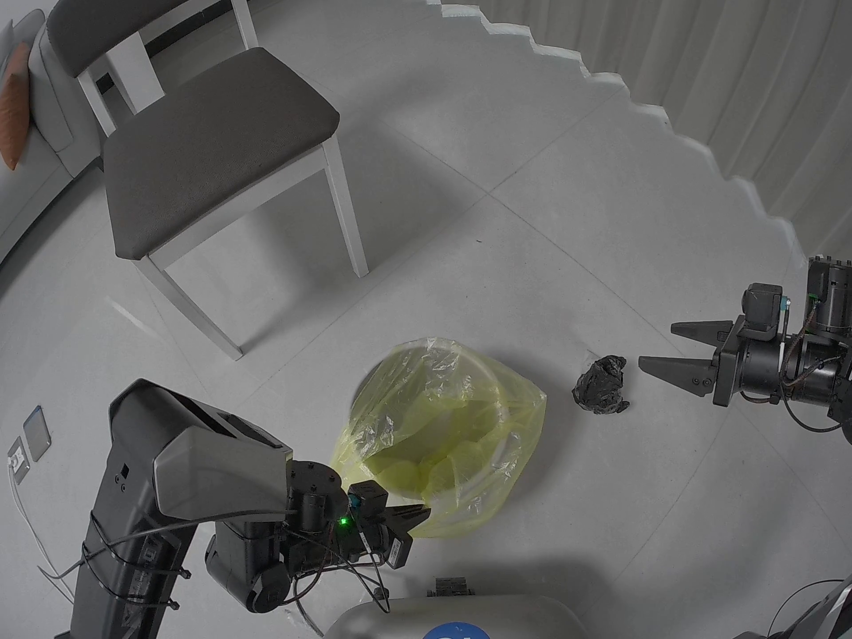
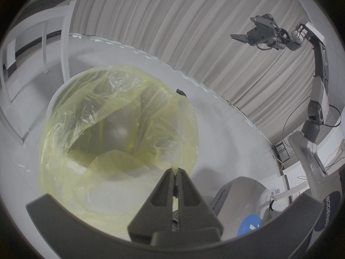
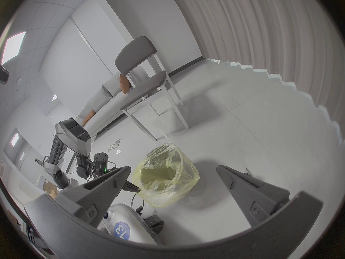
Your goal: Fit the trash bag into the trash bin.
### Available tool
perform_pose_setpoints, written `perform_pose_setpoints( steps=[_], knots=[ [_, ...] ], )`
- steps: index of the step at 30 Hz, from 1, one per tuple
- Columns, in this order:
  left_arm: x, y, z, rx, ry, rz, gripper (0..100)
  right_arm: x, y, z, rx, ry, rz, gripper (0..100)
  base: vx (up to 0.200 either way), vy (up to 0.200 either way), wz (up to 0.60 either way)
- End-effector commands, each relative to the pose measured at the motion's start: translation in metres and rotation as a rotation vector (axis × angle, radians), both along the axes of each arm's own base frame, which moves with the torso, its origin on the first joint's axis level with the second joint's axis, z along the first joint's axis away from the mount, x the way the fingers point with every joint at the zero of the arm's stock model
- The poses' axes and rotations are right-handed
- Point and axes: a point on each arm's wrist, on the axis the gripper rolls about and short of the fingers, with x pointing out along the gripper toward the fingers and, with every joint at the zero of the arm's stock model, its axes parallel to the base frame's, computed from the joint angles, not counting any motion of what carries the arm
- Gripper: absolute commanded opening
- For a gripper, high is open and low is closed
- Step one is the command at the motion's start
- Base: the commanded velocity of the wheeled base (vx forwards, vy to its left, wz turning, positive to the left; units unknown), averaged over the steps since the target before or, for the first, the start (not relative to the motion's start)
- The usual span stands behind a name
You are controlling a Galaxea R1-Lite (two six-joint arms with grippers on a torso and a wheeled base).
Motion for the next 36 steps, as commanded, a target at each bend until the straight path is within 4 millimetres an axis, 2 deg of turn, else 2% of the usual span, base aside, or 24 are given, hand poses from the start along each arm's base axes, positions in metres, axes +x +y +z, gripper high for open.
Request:
perform_pose_setpoints(
  steps=[1, 8, 18, 23, 28, 36],
  knots=[
    [0.000, 0.001, 0.006, -0.022, -0.008, 0.010, 100, 0.001, 0.000, -0.001, 0.004, 0.003, 0.012, 100, 0.000, 0.000, 0.00],
    [0.001, 0.004, 0.038, -0.102, -0.022, 0.046, 100, -0.001, 0.000, 0.002, 0.005, -0.009, 0.013, 100, 0.000, 0.000, 0.00],
    [-0.011, 0.015, 0.048, -0.105, -0.001, 0.070, 100, -0.002, 0.000, 0.004, 0.006, -0.014, 0.016, 100, 0.000, 0.000, 0.00],
    [-0.018, 0.022, 0.063, -0.099, -0.030, 0.145, 100, -0.008, 0.000, 0.013, 0.014, -0.045, 0.010, 100, 0.000, 0.000, 0.00],
    [-0.019, 0.025, 0.080, -0.135, -0.059, 0.210, 100, -0.018, -0.007, 0.014, 0.016, -0.052, -0.020, 100, 0.000, 0.000, 0.00],
    [-0.014, 0.020, 0.086, -0.150, -0.099, 0.256, 100, -0.046, -0.021, 0.025, 0.057, -0.082, -0.083, 100, 0.000, 0.000, 0.00]
  ],
)
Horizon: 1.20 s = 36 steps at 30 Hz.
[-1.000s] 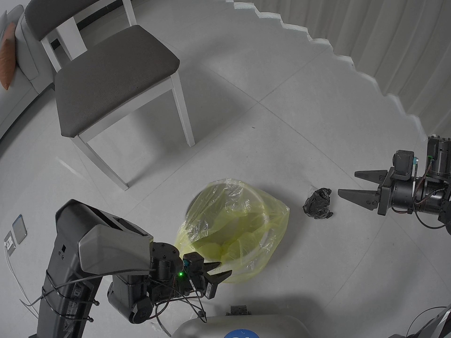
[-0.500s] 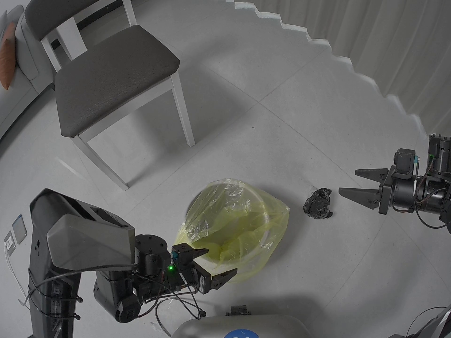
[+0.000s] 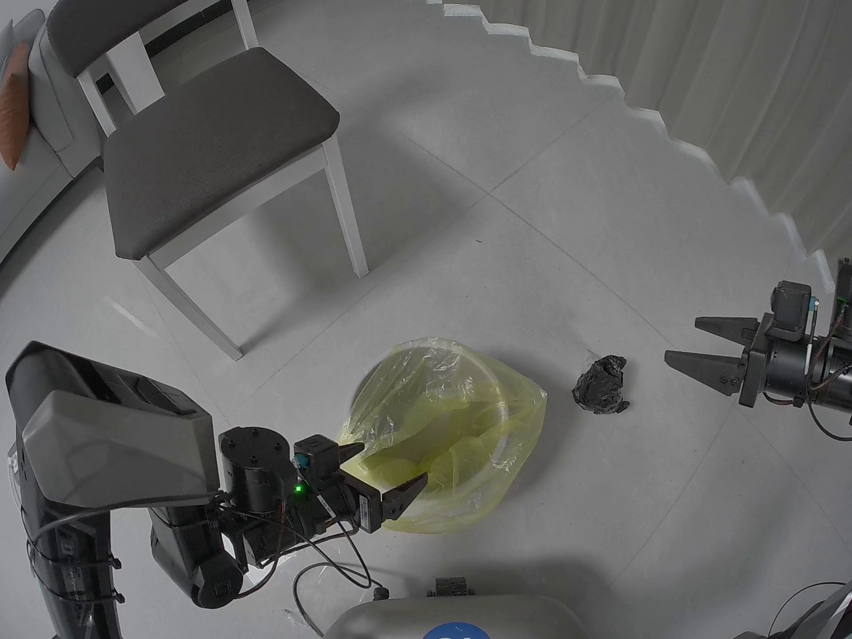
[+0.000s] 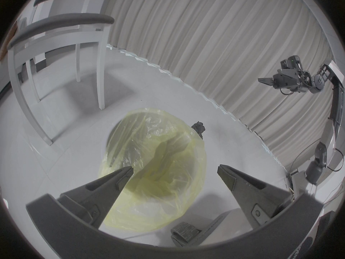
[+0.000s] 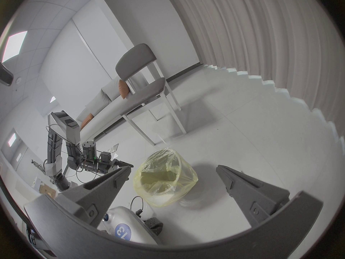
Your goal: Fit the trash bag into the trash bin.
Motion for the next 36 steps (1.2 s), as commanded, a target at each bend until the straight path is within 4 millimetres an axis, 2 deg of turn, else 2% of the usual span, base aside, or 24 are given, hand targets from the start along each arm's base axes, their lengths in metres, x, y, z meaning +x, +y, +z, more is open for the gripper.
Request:
perform_pose_setpoints(
  steps=[1, 6, 9, 14, 24, 27, 29, 33, 36],
  knots=[
    [0.003, -0.002, 0.010, -0.021, -0.053, 0.024, 100, -0.019, -0.005, 0.012, 0.035, -0.034, -0.030, 100, 0.000, 0.000, 0.00],
    [0.003, 0.002, 0.031, -0.035, -0.118, 0.067, 100, -0.026, -0.006, 0.016, 0.065, -0.037, -0.035, 100, 0.000, 0.000, 0.00],
    [0.003, 0.003, 0.036, -0.011, -0.142, 0.076, 100, -0.030, -0.006, 0.019, 0.065, -0.051, -0.037, 100, 0.000, 0.000, 0.00],
    [0.022, 0.013, 0.039, 0.110, -0.209, 0.144, 100, -0.034, -0.006, 0.020, 0.065, -0.062, -0.037, 100, 0.000, 0.000, 0.00],
    [0.048, -0.003, 0.057, 0.220, -0.264, 0.190, 100, -0.043, -0.006, 0.025, 0.068, -0.087, -0.030, 100, 0.000, 0.000, 0.00],
    [0.054, -0.006, 0.051, 0.243, -0.259, 0.189, 100, -0.043, -0.006, 0.023, 0.068, -0.080, -0.030, 100, 0.000, 0.000, 0.00],
    [0.066, -0.011, 0.036, 0.294, -0.262, 0.176, 100, -0.043, -0.005, 0.021, 0.067, -0.072, -0.024, 100, 0.000, 0.000, 0.00],
    [0.076, -0.014, 0.022, 0.349, -0.268, 0.179, 100, -0.043, -0.005, 0.021, 0.067, -0.072, -0.023, 100, 0.000, 0.000, 0.00],
    [0.078, -0.009, 0.013, 0.405, -0.264, 0.177, 100, -0.043, -0.005, 0.021, 0.068, -0.070, -0.023, 100, 0.000, 0.000, 0.00]
  ],
)
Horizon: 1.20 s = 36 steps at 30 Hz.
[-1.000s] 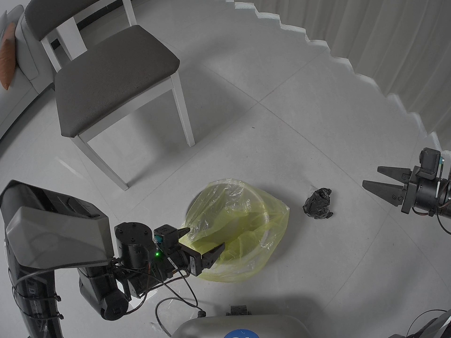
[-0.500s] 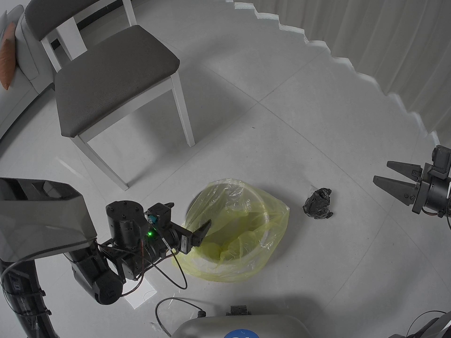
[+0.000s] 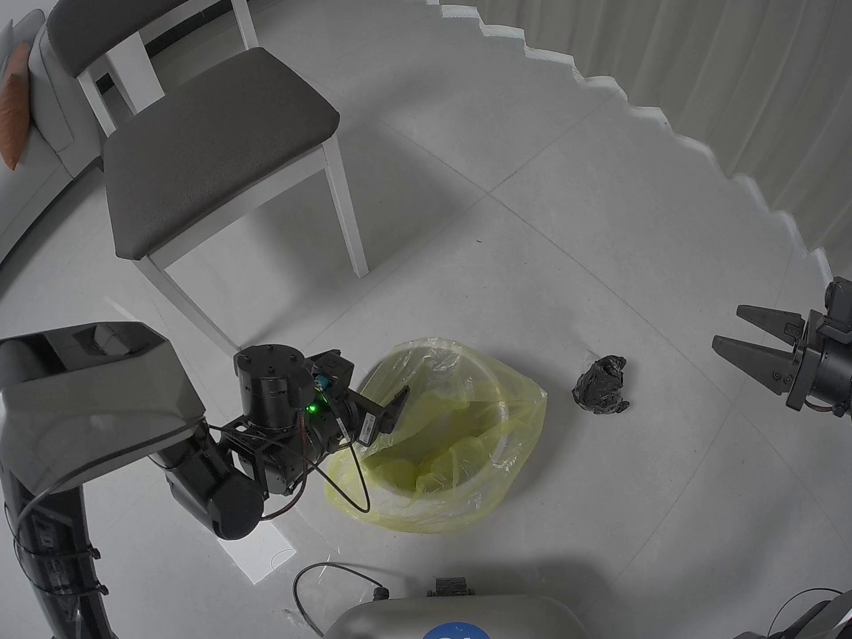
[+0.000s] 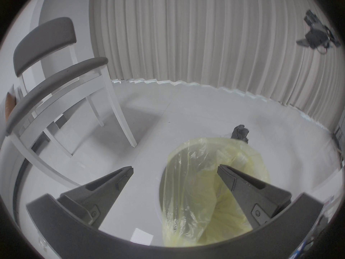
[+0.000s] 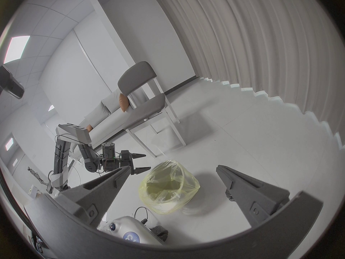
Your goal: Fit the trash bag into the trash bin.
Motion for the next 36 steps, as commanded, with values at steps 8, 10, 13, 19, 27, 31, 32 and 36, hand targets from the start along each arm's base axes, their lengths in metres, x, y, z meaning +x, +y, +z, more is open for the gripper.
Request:
perform_pose_setpoints(
  steps=[8, 10, 13, 19, 27, 31, 32, 36],
  knots=[
    [0.009, 0.001, -0.031, 0.108, 0.033, 0.000, 100, 0.001, 0.001, -0.001, 0.000, 0.007, 0.006, 100, 0.000, 0.000, 0.00],
    [0.010, 0.000, -0.034, 0.112, 0.036, -0.003, 100, 0.001, 0.001, -0.002, 0.000, 0.009, 0.006, 100, 0.000, 0.000, 0.00],
    [0.011, -0.001, -0.037, 0.114, 0.040, -0.007, 100, 0.001, 0.001, -0.002, 0.000, 0.009, 0.006, 100, 0.000, 0.000, 0.00],
    [0.004, -0.005, -0.042, 0.117, 0.055, -0.023, 100, 0.001, 0.001, -0.002, 0.000, 0.007, 0.006, 100, 0.000, 0.000, 0.00],
    [0.004, -0.007, -0.041, 0.113, 0.053, -0.028, 100, 0.002, 0.000, -0.002, 0.000, 0.012, 0.004, 100, 0.000, 0.000, 0.00],
    [0.007, -0.005, -0.048, 0.123, 0.069, -0.029, 100, 0.001, 0.002, -0.006, -0.007, 0.019, 0.014, 100, 0.000, 0.000, 0.00],
    [0.008, -0.005, -0.049, 0.123, 0.070, -0.029, 100, 0.001, 0.002, -0.006, -0.006, 0.018, 0.014, 100, 0.000, 0.000, 0.00],
    [0.013, -0.011, -0.059, 0.127, 0.073, -0.038, 100, 0.002, 0.003, -0.007, -0.006, 0.027, 0.019, 100, 0.000, 0.000, 0.00]
  ],
)
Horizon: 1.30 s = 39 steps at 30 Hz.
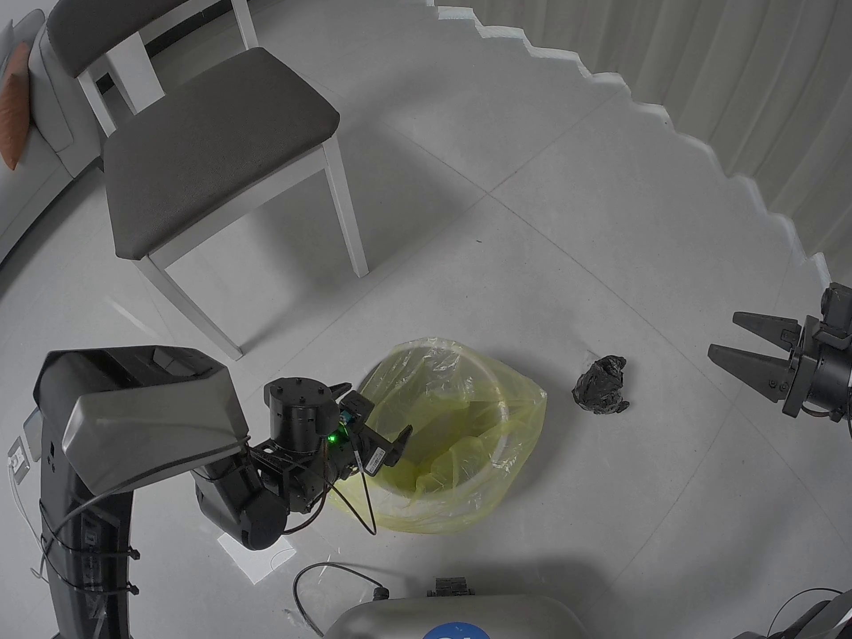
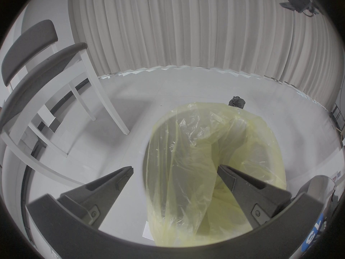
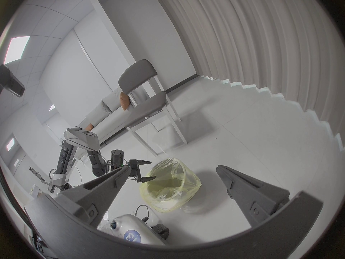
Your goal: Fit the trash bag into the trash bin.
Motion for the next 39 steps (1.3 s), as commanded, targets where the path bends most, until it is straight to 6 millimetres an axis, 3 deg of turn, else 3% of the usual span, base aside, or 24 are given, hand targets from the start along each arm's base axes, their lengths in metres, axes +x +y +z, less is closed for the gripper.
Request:
perform_pose_setpoints(
  steps=[1, 23, 39],
  knots=[
    [0.005, -0.006, -0.012, 0.008, 0.013, -0.007, 100, 0.002, 0.001, -0.003, 0.000, 0.014, 0.006, 100, 0.000, 0.000, 0.00],
    [0.023, -0.015, -0.021, 0.000, -0.012, 0.004, 100, 0.003, 0.001, -0.004, -0.005, 0.014, 0.009, 100, 0.000, 0.000, 0.00],
    [0.029, -0.009, -0.029, 0.016, -0.009, 0.019, 100, 0.002, 0.001, -0.006, -0.005, 0.022, 0.009, 100, 0.000, 0.000, 0.00]
  ],
)
